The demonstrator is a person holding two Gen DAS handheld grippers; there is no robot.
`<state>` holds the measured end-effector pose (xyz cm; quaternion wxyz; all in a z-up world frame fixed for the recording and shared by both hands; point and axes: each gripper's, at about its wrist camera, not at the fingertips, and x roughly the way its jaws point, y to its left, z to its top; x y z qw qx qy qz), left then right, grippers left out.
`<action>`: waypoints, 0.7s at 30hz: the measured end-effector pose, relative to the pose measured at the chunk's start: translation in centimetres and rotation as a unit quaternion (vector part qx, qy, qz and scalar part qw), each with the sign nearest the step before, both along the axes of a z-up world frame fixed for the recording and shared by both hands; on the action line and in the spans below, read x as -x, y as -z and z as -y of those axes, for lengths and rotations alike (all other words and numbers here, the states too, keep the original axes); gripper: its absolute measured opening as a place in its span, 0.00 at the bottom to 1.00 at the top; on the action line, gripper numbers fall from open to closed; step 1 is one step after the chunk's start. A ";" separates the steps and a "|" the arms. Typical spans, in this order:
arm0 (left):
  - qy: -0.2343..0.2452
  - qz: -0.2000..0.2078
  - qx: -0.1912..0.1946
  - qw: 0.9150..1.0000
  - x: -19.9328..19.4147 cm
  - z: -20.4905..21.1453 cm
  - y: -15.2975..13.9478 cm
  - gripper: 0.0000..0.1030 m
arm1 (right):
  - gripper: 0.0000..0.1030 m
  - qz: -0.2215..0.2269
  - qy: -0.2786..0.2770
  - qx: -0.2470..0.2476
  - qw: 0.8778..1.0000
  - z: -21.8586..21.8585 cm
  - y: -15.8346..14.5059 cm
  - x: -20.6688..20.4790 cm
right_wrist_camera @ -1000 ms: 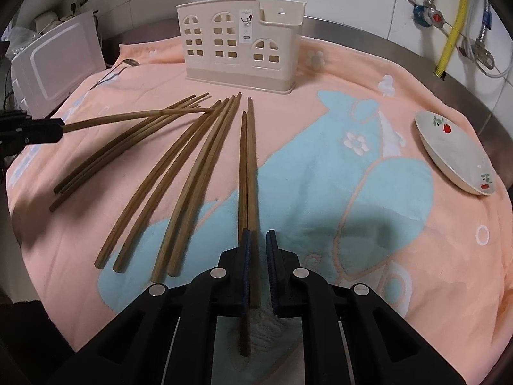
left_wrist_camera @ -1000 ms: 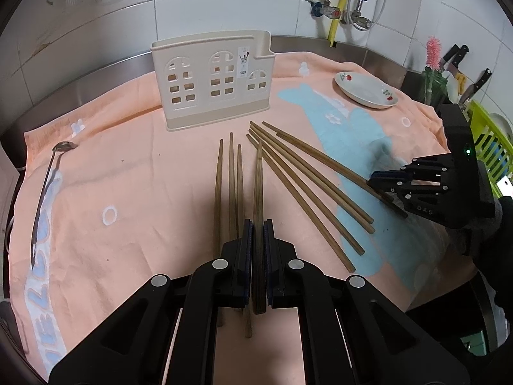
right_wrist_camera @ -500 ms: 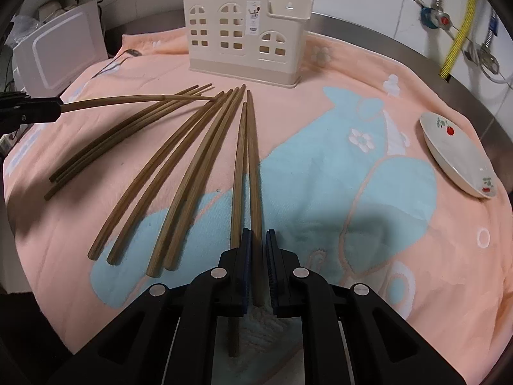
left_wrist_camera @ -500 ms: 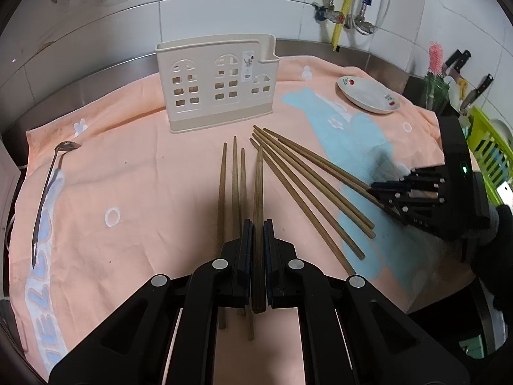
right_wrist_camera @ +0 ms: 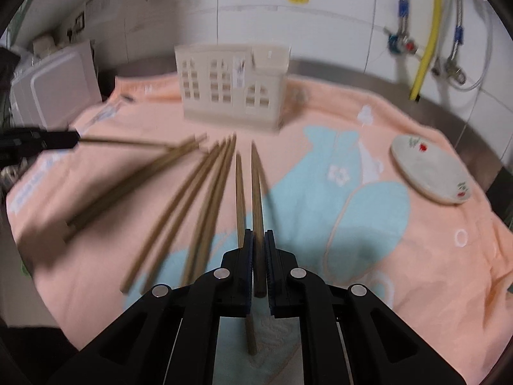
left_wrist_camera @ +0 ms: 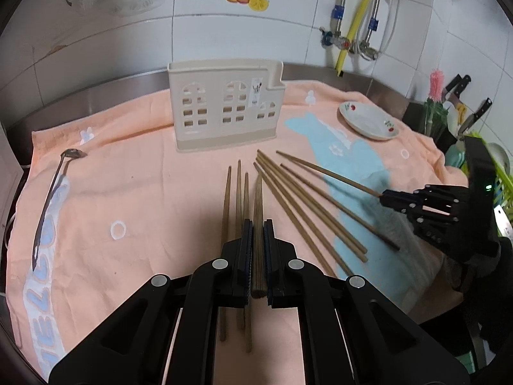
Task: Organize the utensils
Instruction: 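Lift the held chopstick with the left tool while the right tool lifts its chopstick, then insert the left tool's chopstick into the cream holder while the right tool inserts its own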
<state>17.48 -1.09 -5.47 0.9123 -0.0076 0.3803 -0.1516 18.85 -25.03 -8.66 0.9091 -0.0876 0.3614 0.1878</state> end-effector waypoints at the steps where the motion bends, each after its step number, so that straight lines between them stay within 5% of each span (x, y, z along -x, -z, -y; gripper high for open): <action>1: 0.000 0.001 0.003 1.000 -0.1 0.0 -0.2 0.06 | 0.07 0.007 0.000 -0.005 1.000 0.0 -0.6 0.1; 9: 0.004 0.020 0.012 1.000 -0.7 0.5 -1.9 0.06 | 0.07 0.057 0.009 -0.043 0.997 -0.9 -5.2 -0.5; 21: 0.005 0.030 0.017 0.999 -3.3 0.2 -4.8 0.05 | 0.07 0.066 0.015 -0.059 0.996 -1.9 -9.5 -3.9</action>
